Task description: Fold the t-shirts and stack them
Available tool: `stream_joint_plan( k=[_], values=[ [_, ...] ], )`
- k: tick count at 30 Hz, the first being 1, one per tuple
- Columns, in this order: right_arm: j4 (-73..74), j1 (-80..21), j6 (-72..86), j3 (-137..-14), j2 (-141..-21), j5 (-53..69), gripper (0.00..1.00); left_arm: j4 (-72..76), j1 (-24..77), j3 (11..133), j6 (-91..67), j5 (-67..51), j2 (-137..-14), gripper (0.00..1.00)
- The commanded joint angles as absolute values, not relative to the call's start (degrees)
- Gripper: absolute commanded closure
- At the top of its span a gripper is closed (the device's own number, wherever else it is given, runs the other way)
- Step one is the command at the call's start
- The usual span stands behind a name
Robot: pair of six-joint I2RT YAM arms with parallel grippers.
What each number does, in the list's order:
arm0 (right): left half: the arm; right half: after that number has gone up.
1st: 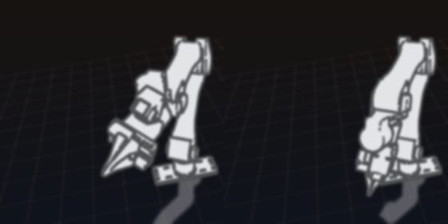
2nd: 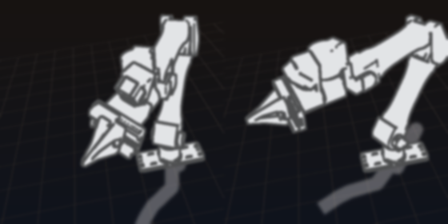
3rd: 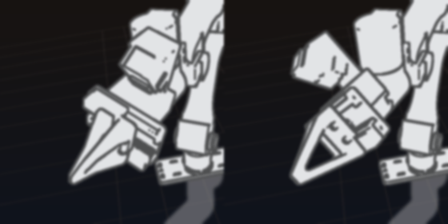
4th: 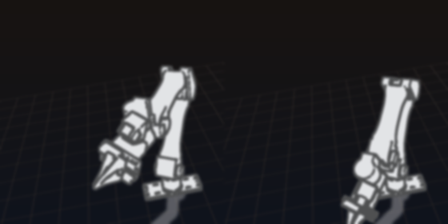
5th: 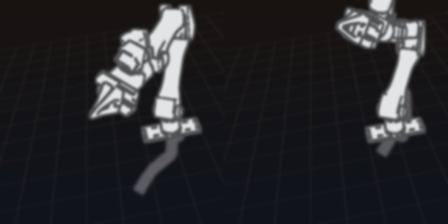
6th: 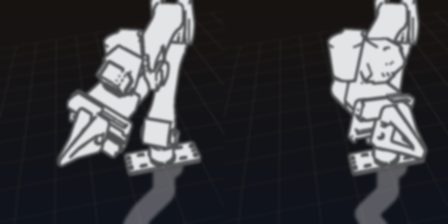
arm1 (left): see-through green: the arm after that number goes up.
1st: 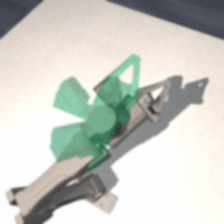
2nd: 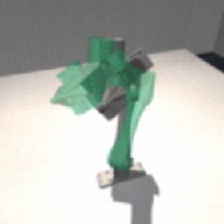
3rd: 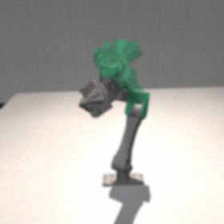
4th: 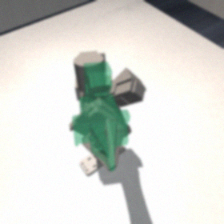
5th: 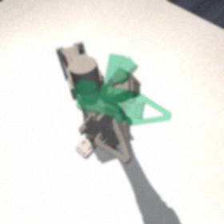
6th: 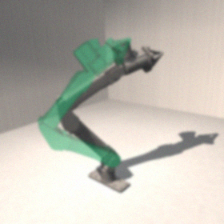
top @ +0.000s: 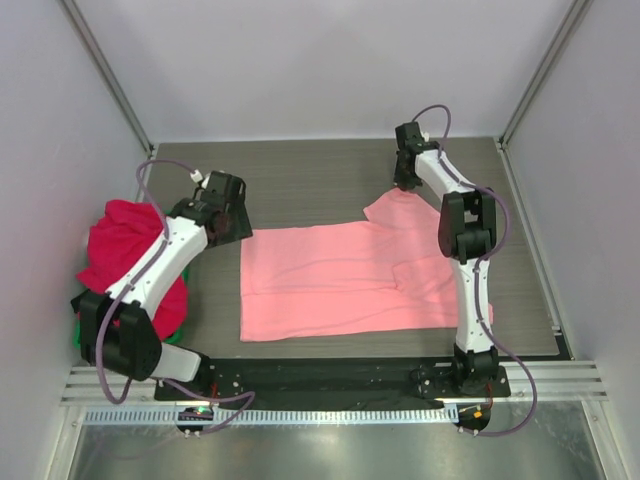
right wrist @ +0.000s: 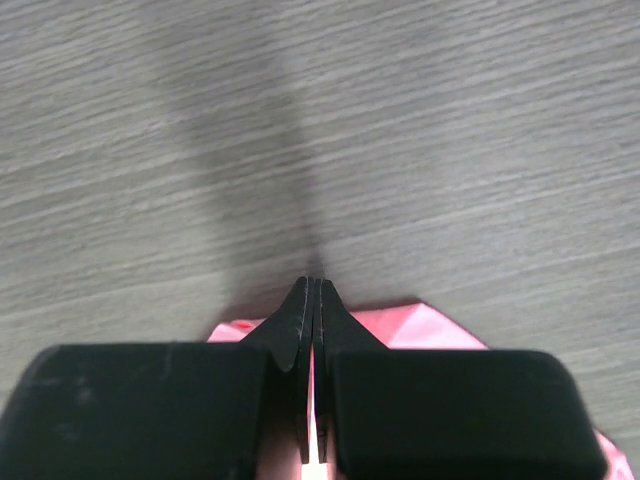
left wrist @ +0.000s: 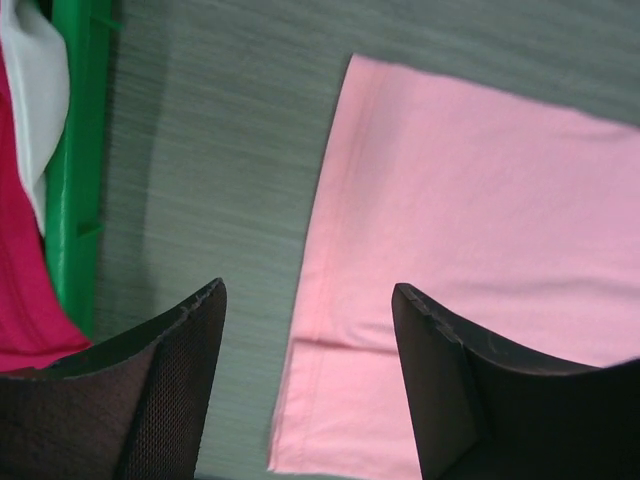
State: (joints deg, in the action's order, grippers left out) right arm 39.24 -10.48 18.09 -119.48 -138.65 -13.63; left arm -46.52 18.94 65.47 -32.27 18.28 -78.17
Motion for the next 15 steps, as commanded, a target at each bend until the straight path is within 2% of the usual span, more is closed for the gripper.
stream_joint_plan(
  k=[1,7,15],
  values=[
    [40.0,-10.5,17.9,-119.0,-131.7,-12.2,0.99,-42.1,16.6,70.0,-36.0,15.6,-82.4,0.33],
    [39.5,-10.5,17.8,-117.4,-129.1,-11.5,0.99,-40.0,14.2,75.1,-35.7,15.2,-94.3,0.37],
    [39.3,-10.3,17.8,-118.0,-129.3,-11.3,0.99,-36.7,11.7,74.4,-35.8,12.6,-98.6,0.39]
  ],
)
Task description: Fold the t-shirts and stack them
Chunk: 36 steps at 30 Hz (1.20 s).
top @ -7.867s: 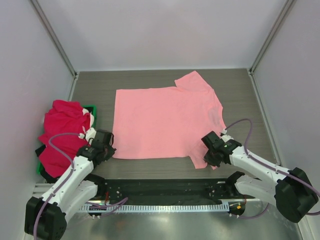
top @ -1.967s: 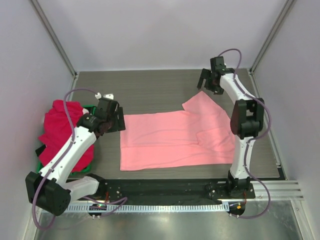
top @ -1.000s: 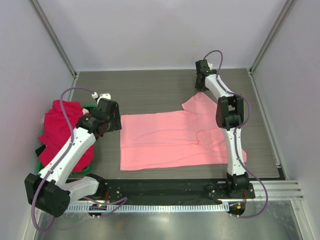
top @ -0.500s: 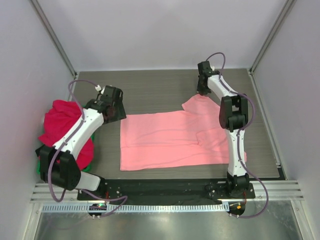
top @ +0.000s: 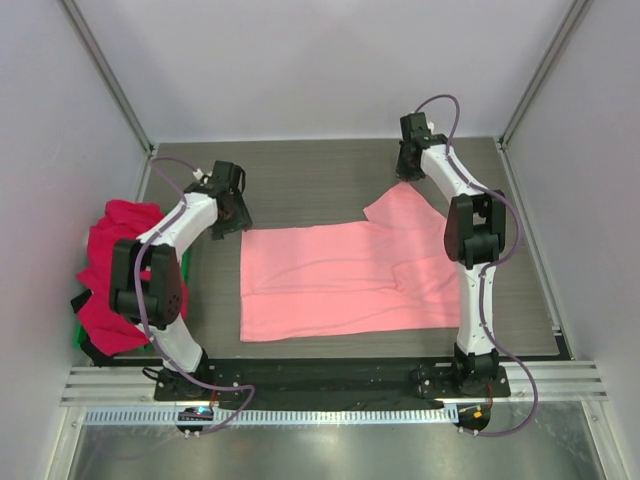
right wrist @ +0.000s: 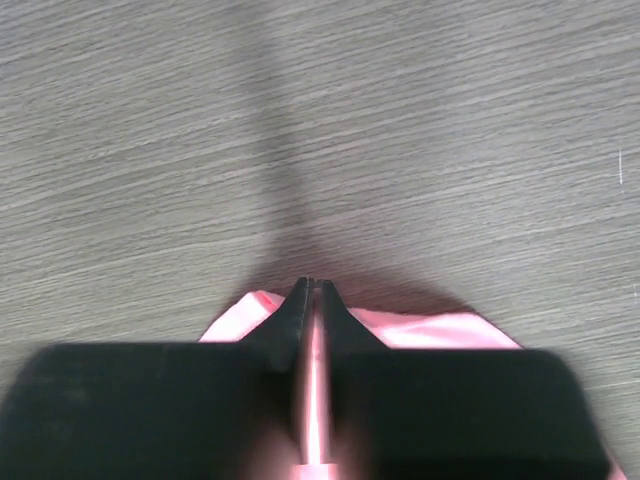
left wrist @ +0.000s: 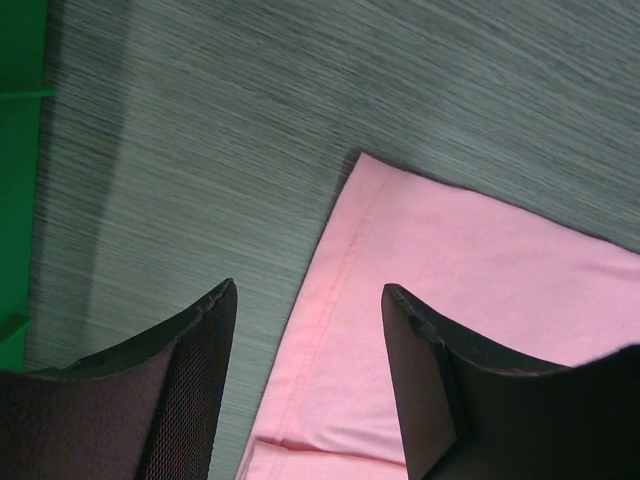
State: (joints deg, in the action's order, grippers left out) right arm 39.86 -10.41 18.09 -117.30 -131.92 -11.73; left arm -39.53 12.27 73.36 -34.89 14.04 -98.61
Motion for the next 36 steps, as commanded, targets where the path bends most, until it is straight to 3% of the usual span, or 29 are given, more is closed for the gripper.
stream_joint_plan(
  k=[1,2,4,8,23,32,36],
  values=[
    [39.8,-9.8,17.8,-118.6,-129.8,-11.3,0.71,-36.6,11.7,74.0,-35.9,12.0,-98.8,0.39],
    [40.2,-9.8,17.8,-119.3,-130.3,-11.6,0.49,-36.1,11.7,73.7,-35.9,11.4,-98.7,0.4],
    [40.7,-9.6,17.8,-119.2,-131.0,-12.5,0.27,-35.6,11.7,72.3,-36.2,11.2,-97.8,0.4],
    [40.6,-9.4,17.6,-119.5,-132.3,-12.2,0.25,-35.1,11.7,71.4,-36.3,10.7,-96.2,0.4],
    [40.9,-9.4,17.8,-130.2,-143.9,-12.3,0.38,-33.1,11.7,67.9,-37.3,9.1,-93.8,0.4],
    [38.6,-9.6,18.7,-122.5,-143.1,-13.0,0.58,-32.5,11.7,67.0,-37.4,9.5,-94.0,0.4],
    [36.0,-9.6,19.5,-116.8,-140.5,-13.2,0.75,-32.4,11.7,67.1,-37.4,9.8,-94.7,0.4]
  ],
)
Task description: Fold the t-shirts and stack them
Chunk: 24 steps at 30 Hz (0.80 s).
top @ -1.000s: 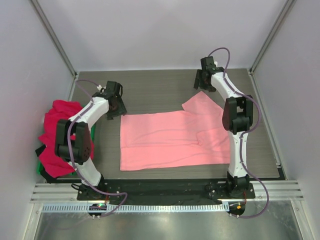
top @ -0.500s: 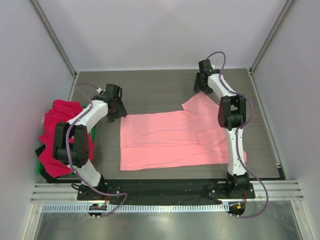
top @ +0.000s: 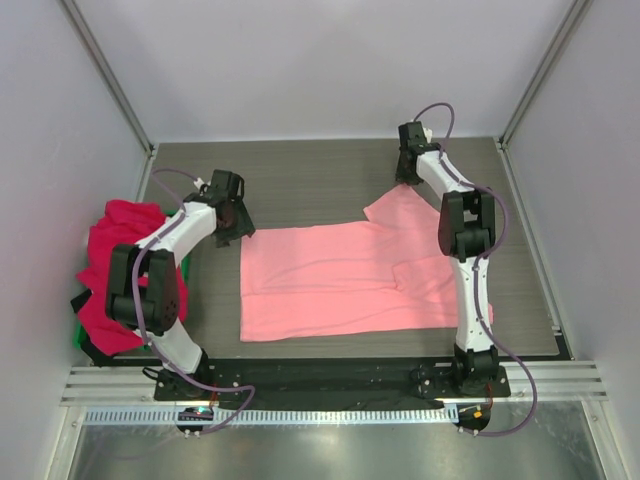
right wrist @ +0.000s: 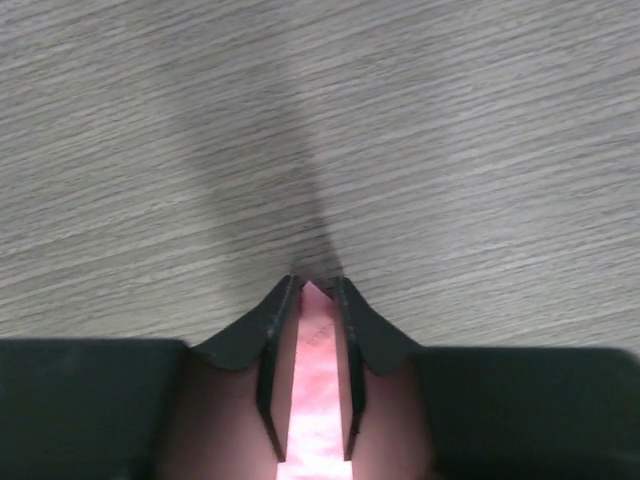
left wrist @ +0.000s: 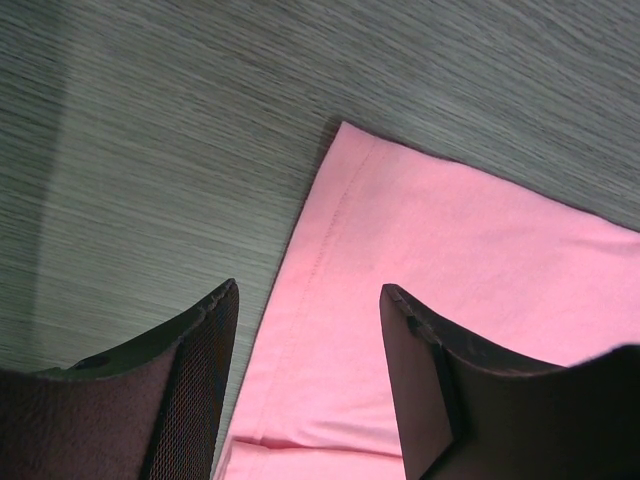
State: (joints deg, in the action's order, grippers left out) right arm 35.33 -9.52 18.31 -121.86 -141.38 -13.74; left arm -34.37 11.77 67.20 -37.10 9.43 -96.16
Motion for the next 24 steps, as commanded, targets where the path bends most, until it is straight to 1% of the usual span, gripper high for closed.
stream_joint_plan(
  k=[1,3,5,8,14,24],
  values=[
    [35.8,-9.6,19.4,-115.6,-140.1,-12.9,0.78,-32.5,11.7,67.2,-37.4,9.8,-95.2,0.4],
    [35.2,-9.6,19.5,-114.9,-140.0,-12.7,0.9,-32.5,11.6,67.9,-37.7,9.9,-95.7,0.4],
    [35.1,-9.6,19.2,-114.5,-139.9,-12.7,0.99,-32.5,11.4,68.4,-37.7,10.1,-96.1,0.4],
    [35.0,-9.6,18.8,-114.7,-139.5,-12.9,0.99,-32.7,10.5,69.9,-38.0,10.3,-96.9,0.39],
    [34.9,-9.6,18.9,-115.0,-137.2,-11.5,0.99,-32.1,9.4,74.6,-38.3,10.3,-102.6,0.4],
    [34.8,-9.7,19.3,-112.4,-129.9,-9.6,0.99,-30.1,9.4,78.4,-38.3,9.8,-111.2,0.4]
  ],
)
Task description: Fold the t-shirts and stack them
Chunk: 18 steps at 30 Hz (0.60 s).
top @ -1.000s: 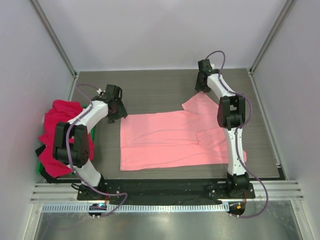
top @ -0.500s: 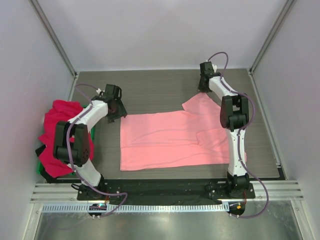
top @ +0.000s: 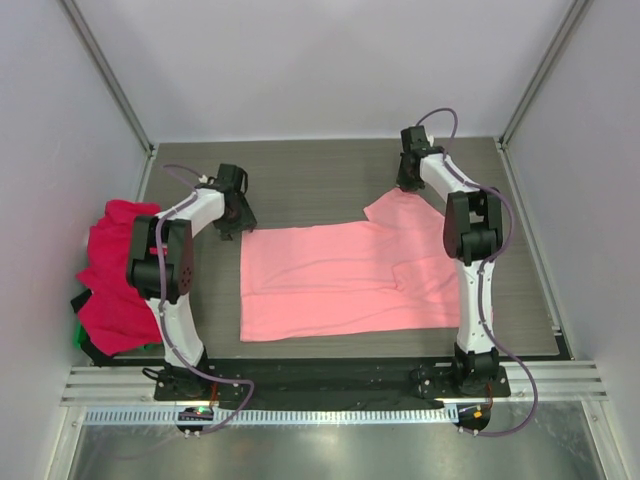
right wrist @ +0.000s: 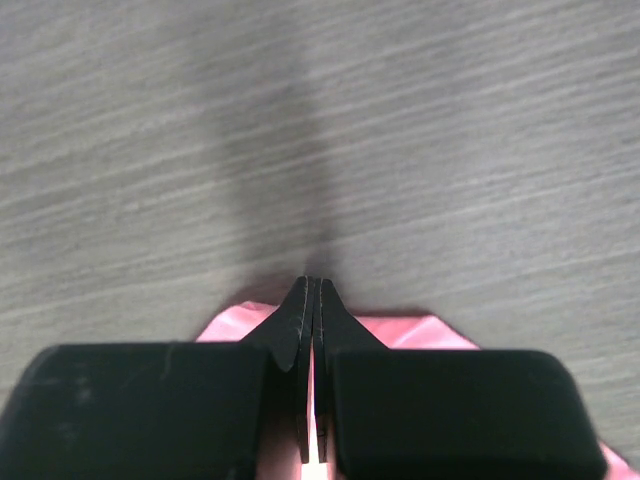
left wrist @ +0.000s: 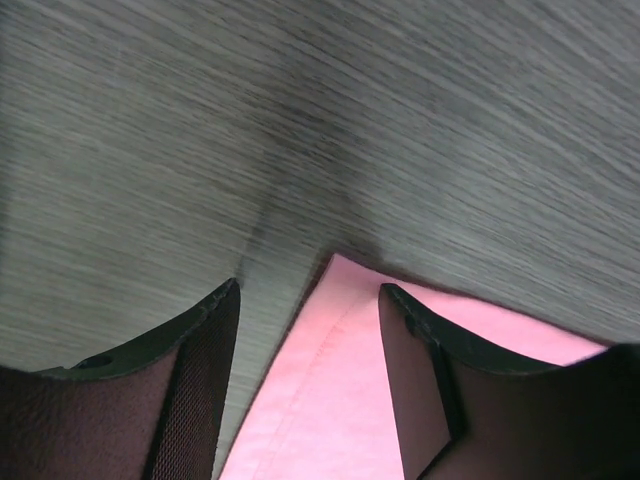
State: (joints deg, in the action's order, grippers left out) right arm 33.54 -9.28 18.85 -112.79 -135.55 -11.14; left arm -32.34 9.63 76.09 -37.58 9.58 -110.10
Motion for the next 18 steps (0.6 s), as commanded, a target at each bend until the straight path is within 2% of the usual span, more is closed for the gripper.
stream_joint_plan(
  k=[1,9,12,16,18],
  values=[
    [34.9,-9.6,19.5,-111.9,-129.4,-9.4,0.99,-30.1,9.4,78.8,-38.2,9.8,-111.8,0.42],
    [34.5,-9.6,19.5,-108.7,-125.9,-9.8,0.99,-28.1,9.4,77.5,-39.0,7.4,-114.0,0.53],
    [34.5,-9.5,19.5,-107.8,-125.1,-10.1,0.99,-27.7,9.4,77.1,-39.1,6.6,-114.0,0.63],
    [34.4,-9.5,19.4,-106.4,-123.8,-10.7,0.99,-26.8,9.4,75.4,-39.5,5.5,-112.8,0.81],
    [34.5,-9.5,19.2,-105.8,-123.0,-10.7,0.99,-26.5,9.4,75.0,-39.6,5.3,-112.1,0.83]
  ],
)
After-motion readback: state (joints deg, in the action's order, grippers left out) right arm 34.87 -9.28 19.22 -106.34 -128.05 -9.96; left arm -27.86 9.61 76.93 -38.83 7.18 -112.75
